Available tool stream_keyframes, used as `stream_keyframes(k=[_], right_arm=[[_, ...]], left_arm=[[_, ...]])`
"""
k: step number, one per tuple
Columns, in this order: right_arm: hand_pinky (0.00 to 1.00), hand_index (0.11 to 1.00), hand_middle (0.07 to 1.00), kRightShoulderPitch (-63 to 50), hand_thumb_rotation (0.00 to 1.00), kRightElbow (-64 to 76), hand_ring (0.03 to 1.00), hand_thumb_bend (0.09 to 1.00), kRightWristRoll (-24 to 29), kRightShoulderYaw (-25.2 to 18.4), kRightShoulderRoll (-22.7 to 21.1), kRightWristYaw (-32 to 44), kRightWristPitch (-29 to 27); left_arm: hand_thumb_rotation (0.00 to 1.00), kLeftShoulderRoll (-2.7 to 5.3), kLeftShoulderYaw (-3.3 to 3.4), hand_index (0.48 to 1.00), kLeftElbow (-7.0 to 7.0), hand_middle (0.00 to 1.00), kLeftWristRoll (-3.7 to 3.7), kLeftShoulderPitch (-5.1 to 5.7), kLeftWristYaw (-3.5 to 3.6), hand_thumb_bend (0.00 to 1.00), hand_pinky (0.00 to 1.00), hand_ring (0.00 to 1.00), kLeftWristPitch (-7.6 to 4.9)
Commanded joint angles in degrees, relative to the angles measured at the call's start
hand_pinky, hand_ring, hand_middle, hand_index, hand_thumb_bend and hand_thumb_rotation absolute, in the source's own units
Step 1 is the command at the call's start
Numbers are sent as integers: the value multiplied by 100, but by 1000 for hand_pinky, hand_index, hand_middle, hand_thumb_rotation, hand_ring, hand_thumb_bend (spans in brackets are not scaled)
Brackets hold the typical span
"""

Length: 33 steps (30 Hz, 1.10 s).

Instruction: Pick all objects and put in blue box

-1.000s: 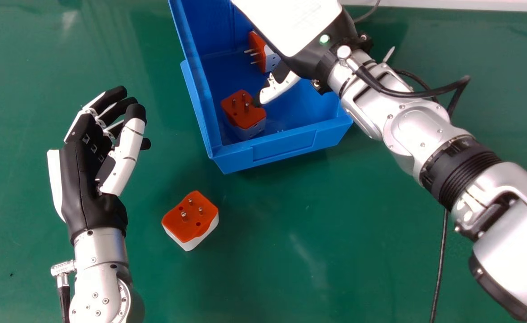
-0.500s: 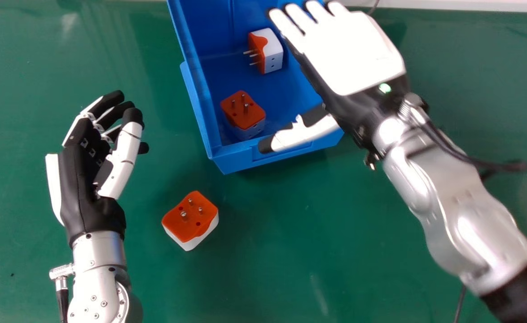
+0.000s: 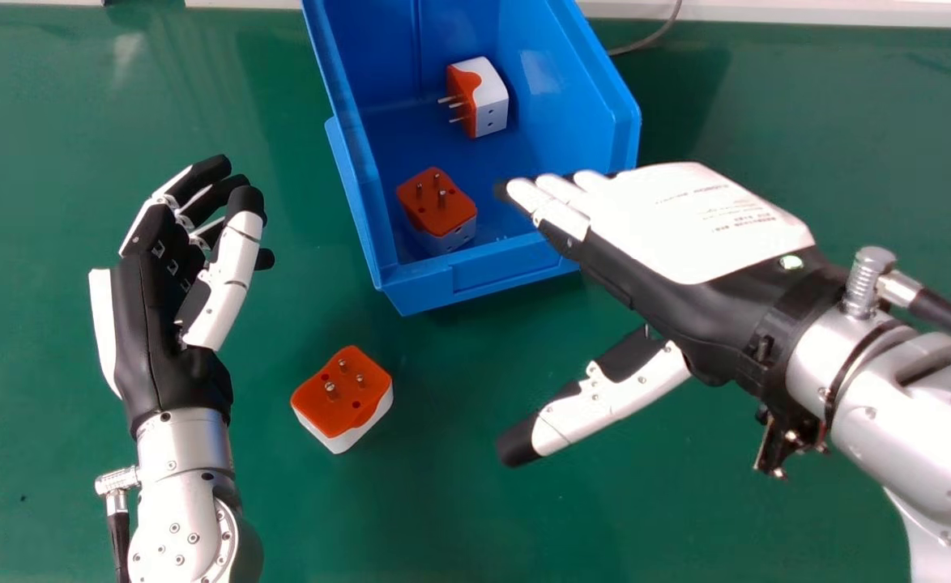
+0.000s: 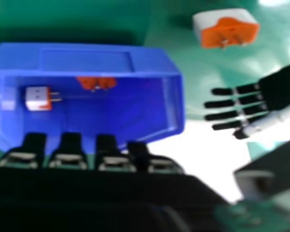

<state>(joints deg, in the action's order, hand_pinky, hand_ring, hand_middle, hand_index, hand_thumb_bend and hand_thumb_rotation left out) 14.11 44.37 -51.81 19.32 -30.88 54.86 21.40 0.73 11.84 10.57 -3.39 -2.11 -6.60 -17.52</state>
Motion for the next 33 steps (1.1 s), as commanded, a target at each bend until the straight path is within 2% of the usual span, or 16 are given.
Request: stream_keyframes(k=[1,5,8,10,11,12,14,16,17,20,23,25,29,33], right_arm=[[980,987,987,247,752,293,984,988,-20,-130,7,294,54],[980,987,987,495,752,477,984,988,-3,-181,15,980,306],[984,990,990,644,722,548,987,991,71,-237,46,1440,581],[984,990,990,688,722,576,987,991,158,-274,111,1542,698],[983,992,992,702,664,581,990,993,280,-308,174,1503,721],[983,992,992,725,664,586,990,993,424,-339,241,1452,739],[983,992,992,759,664,529,990,993,608,-336,298,1101,407],[983,992,992,646,664,433,990,993,606,-295,430,542,117],[964,994,994,526,579,362,992,995,651,-279,591,209,38],[964,994,994,233,579,200,992,995,841,-169,893,-432,-196],[964,994,994,104,579,89,992,995,943,-49,916,-688,-457],[964,994,994,18,579,-23,992,995,988,40,927,-924,-716],[964,994,994,41,579,-203,992,995,967,285,903,-924,-918],[964,994,994,174,579,-109,992,995,799,479,695,-279,-752]], left_arm=[[402,-67,26,707,27,721,-32,-105,23,557,520,649,-136],[402,-100,68,707,68,721,-50,-157,52,557,520,649,-111],[402,-75,79,708,18,721,-47,-189,-5,557,519,648,-53],[402,-70,95,708,63,721,-61,-212,-23,557,519,648,-60],[401,-60,97,704,50,718,-73,-217,-38,562,514,643,-30],[401,-57,92,704,37,718,-79,-215,-48,562,514,643,-17],[401,-53,81,704,8,718,-94,-213,-62,562,514,643,19],[401,-45,69,704,-71,718,-123,-189,-65,562,514,643,88],[400,-42,68,700,-101,715,-140,-179,-65,572,511,639,108],[400,-46,67,700,-146,715,-175,-167,-45,572,511,639,137],[400,-67,89,700,-92,715,-213,-181,-19,572,511,639,139],[400,-70,94,700,-97,715,-213,-180,-33,572,511,639,169],[400,-68,86,700,-139,715,-226,-158,-34,572,511,639,186],[400,-54,93,700,-173,715,-253,-137,-35,572,511,639,203]])
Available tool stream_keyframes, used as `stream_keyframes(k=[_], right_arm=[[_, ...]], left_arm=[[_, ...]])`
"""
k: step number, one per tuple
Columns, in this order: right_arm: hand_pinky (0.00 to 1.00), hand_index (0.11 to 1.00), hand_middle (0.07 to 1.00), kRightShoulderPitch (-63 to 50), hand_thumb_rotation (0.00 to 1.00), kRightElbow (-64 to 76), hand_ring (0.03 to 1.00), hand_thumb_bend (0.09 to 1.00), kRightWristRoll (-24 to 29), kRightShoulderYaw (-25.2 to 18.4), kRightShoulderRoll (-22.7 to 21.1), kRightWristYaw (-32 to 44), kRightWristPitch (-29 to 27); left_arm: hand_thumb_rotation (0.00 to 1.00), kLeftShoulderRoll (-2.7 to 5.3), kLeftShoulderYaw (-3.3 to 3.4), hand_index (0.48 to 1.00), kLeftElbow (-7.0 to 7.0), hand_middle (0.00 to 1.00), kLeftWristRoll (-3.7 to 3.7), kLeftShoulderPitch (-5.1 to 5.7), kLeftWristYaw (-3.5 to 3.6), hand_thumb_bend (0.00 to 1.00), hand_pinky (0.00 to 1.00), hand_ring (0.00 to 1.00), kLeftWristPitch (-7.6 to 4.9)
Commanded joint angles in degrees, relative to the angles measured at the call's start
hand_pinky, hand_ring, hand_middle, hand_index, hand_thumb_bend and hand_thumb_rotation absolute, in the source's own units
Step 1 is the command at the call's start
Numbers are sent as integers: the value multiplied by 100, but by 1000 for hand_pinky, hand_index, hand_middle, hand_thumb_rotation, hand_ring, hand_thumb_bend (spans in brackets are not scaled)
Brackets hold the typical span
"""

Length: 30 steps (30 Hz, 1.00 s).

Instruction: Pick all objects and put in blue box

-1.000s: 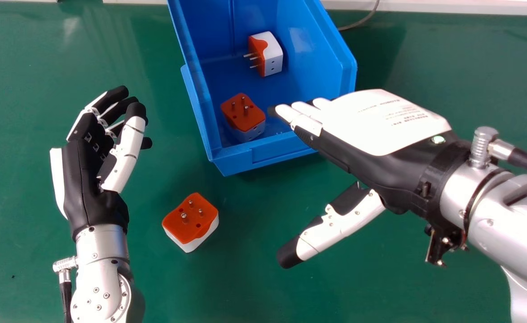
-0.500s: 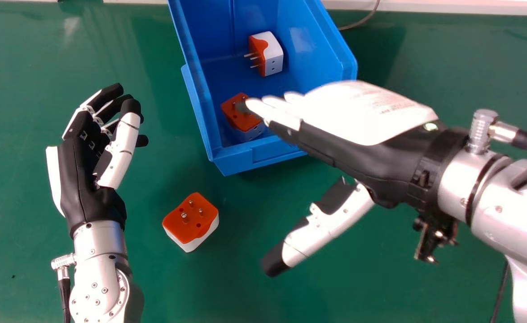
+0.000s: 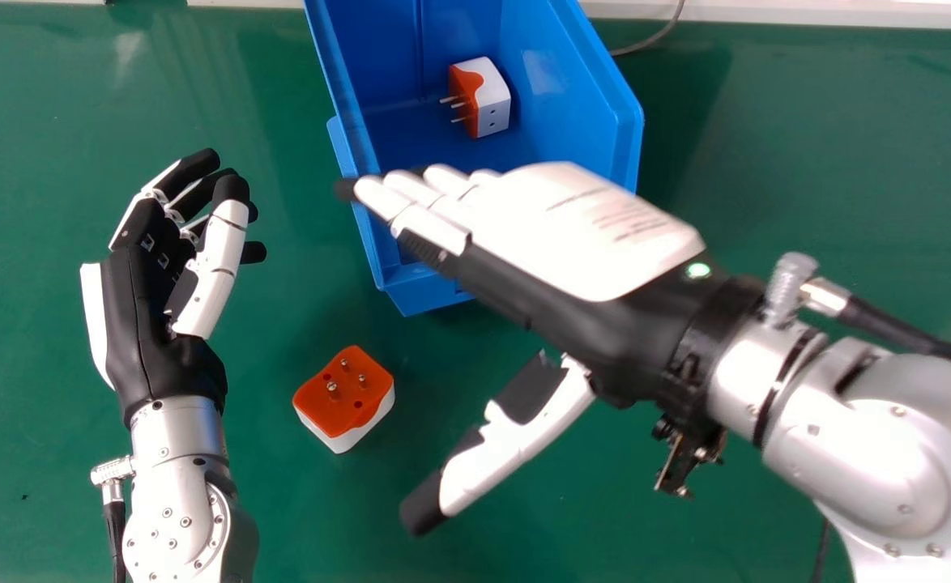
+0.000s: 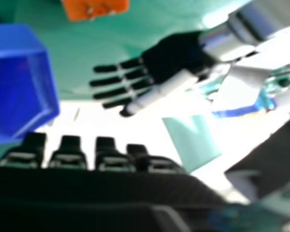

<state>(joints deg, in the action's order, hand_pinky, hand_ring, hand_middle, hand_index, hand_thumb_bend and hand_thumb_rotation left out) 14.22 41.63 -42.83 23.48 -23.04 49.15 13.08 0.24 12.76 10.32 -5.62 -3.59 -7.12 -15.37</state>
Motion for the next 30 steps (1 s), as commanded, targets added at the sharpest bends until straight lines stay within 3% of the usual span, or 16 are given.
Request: stream_keyframes(k=[1,2,7,10,15,18,23,25,30], right_arm=[[964,994,994,220,579,191,992,995,-182,117,-156,520,140],[829,906,891,275,463,219,867,897,-336,181,-212,789,249],[829,906,891,371,463,235,867,897,-1149,418,-291,1289,206],[829,906,891,338,463,209,867,897,-1228,398,-229,1288,120],[838,925,913,298,417,125,893,918,-1244,346,-169,1152,-49],[838,925,913,228,417,4,893,918,-1381,366,-106,854,-219],[897,952,945,59,401,-294,932,948,-1416,365,-7,242,-540],[897,952,945,3,401,-403,932,948,-1378,341,63,34,-613],[917,962,956,-191,389,-942,946,959,-1139,401,275,-817,-967]], left_arm=[[400,0,2,700,-162,715,-40,12,20,572,511,639,-4],[399,6,-1,697,-187,712,-31,20,5,579,508,635,13],[399,-26,1,697,-159,712,-9,55,29,579,508,635,-46],[399,-21,-14,697,-173,712,36,62,10,579,508,635,-67],[391,-13,-13,699,-133,712,38,43,5,585,508,632,-95],[391,-7,-7,699,-122,712,-1,38,25,585,508,632,-80],[387,20,-66,699,-264,711,41,88,17,593,507,630,-41],[387,4,-44,699,-164,711,42,63,21,593,507,630,-75],[386,88,-40,696,-311,709,-12,68,-42,595,504,629,59]])
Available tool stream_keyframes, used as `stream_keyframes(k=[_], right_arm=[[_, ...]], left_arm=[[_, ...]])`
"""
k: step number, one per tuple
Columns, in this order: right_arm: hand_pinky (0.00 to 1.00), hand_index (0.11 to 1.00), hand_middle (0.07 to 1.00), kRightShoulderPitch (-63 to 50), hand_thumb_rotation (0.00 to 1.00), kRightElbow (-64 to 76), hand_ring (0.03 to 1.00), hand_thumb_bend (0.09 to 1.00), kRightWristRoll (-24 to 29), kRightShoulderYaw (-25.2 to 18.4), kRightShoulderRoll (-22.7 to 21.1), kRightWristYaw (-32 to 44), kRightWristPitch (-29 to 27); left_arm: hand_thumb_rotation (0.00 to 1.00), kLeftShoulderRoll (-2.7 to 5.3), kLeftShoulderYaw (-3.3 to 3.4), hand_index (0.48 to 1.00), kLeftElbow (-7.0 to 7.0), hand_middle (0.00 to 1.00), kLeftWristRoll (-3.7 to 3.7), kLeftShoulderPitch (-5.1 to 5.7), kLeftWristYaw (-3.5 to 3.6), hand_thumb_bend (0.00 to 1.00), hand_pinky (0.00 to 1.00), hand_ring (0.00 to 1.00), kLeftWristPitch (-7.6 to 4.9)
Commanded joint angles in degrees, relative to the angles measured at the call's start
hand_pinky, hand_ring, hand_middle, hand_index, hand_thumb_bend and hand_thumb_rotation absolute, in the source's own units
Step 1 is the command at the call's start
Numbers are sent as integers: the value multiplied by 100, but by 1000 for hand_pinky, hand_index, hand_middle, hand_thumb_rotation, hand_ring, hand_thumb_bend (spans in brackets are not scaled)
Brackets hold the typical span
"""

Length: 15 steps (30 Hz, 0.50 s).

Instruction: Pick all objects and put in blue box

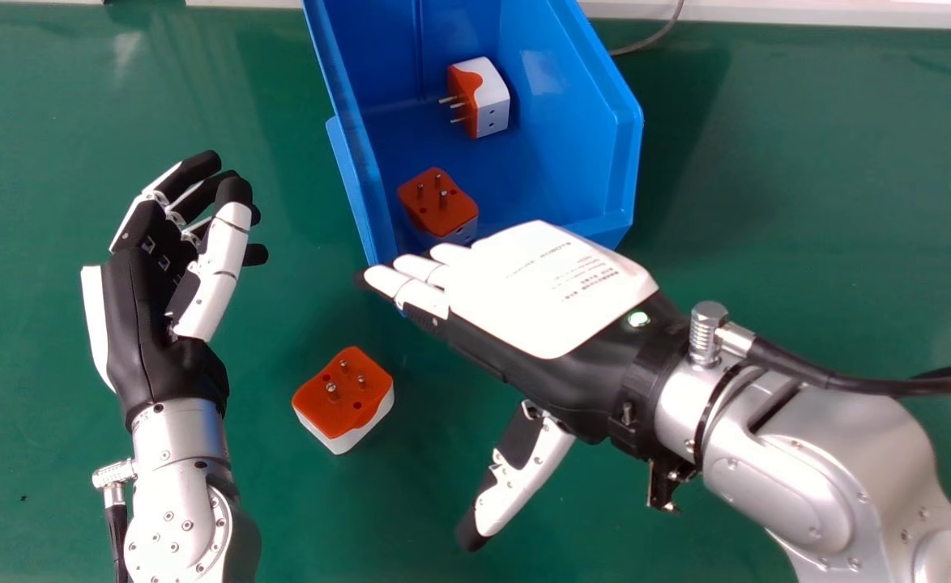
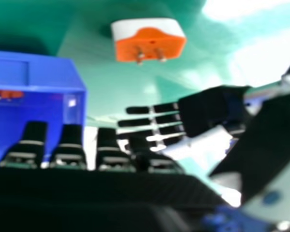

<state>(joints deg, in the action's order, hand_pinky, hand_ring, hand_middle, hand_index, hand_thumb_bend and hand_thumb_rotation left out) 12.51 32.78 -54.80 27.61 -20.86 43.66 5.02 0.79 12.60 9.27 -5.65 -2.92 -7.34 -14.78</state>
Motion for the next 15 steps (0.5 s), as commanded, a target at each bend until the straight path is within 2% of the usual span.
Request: stream_keyframes(k=[1,2,5,7,9,10,13,15], right_arm=[[917,962,956,-58,389,-214,946,959,102,24,67,-479,-296],[917,962,956,-85,389,-329,946,959,130,54,78,-627,-386],[934,970,965,-103,369,-589,957,968,153,184,211,-789,-452],[947,976,972,-48,348,-688,965,975,95,275,360,-680,-324],[947,976,972,-29,348,-805,965,975,25,402,498,-564,-201],[955,981,978,-21,328,-887,972,980,6,477,583,-515,-132],[955,981,978,41,328,-1100,972,980,-16,613,792,-445,60],[955,981,978,96,328,-1200,972,980,-6,655,884,-443,138]], left_arm=[[386,66,-33,696,-267,709,-6,23,-52,595,504,629,32],[386,86,-41,696,-302,709,7,43,-77,595,504,629,40],[389,205,-95,694,-438,707,121,145,-206,603,502,627,7],[383,239,-135,694,-570,704,146,225,-227,608,501,625,71],[383,216,-151,694,-558,704,239,279,-250,608,501,625,-14],[373,225,-166,695,-605,704,287,310,-282,608,505,625,-16],[373,212,-186,695,-655,704,303,358,-268,608,505,625,5],[373,206,-206,695,-687,704,341,366,-269,608,505,625,8]])
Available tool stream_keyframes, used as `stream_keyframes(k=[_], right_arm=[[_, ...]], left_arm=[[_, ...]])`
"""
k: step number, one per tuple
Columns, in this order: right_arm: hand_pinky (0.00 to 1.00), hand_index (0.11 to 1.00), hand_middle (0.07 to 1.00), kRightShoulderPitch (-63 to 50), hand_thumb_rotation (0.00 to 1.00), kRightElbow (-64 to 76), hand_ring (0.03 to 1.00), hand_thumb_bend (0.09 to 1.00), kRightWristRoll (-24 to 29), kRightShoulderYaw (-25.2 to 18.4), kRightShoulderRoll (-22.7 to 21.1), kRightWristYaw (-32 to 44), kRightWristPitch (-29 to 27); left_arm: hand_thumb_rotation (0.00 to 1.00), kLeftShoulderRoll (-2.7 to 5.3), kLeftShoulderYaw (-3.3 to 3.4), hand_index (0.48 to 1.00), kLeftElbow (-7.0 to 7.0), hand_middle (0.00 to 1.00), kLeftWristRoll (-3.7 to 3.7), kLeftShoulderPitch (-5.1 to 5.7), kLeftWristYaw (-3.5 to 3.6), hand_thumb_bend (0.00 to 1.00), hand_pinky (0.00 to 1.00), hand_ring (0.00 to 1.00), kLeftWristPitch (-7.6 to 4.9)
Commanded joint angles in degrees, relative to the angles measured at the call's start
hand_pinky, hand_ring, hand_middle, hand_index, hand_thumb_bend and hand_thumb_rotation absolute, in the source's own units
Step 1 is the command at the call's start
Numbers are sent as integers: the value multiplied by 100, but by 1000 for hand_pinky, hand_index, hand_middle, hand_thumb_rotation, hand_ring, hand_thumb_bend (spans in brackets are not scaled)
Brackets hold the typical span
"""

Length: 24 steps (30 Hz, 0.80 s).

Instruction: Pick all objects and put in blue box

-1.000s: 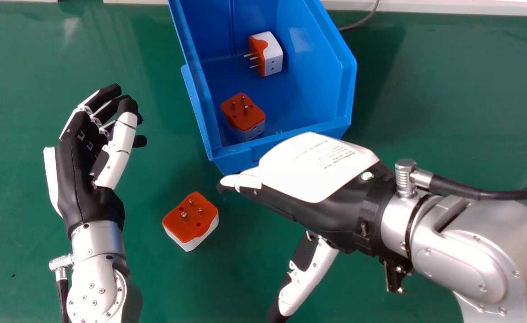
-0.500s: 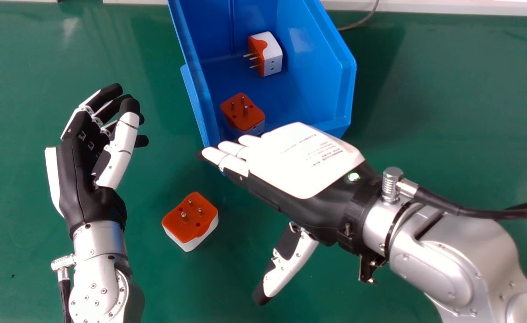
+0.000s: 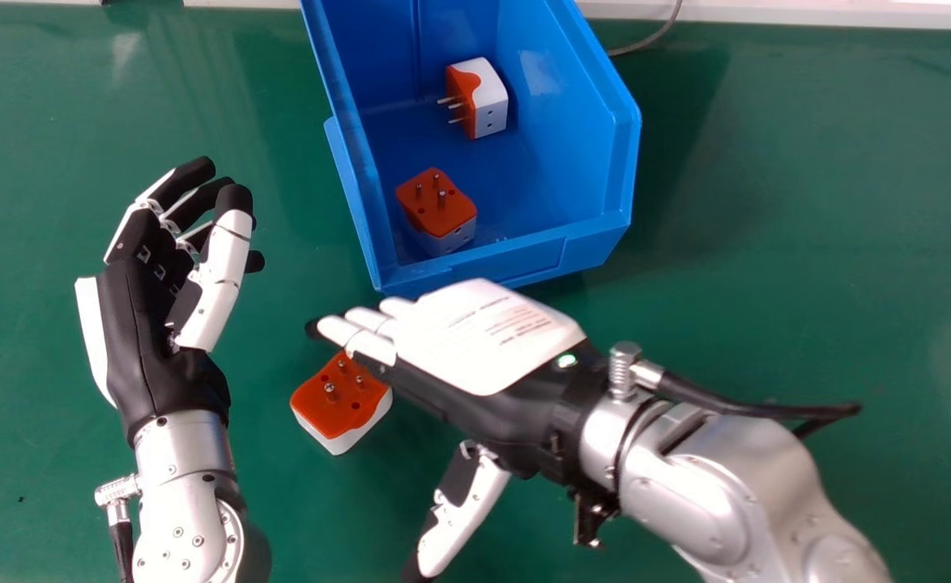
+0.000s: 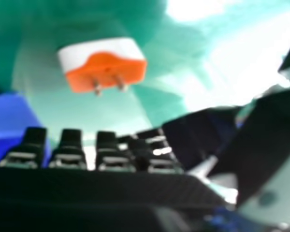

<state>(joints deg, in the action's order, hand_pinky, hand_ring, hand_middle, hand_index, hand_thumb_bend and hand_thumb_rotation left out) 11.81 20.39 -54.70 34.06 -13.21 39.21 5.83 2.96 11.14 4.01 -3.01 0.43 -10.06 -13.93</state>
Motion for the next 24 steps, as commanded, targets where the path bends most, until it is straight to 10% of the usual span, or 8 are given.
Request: stream_keyframes(k=[1,14,24], right_arm=[[955,981,978,200,328,-6,972,980,-13,27,159,0,90],[976,992,991,791,263,-677,989,987,-758,421,266,-538,-79],[960,982,994,1537,242,-2556,992,981,-319,547,447,-1653,-883]], left_arm=[[373,2,-66,695,-183,704,78,27,-7,608,505,625,-55],[370,80,-134,686,-128,698,62,-70,-70,602,506,627,-54],[364,75,-153,683,-10,693,52,-92,-75,590,499,624,-159]])
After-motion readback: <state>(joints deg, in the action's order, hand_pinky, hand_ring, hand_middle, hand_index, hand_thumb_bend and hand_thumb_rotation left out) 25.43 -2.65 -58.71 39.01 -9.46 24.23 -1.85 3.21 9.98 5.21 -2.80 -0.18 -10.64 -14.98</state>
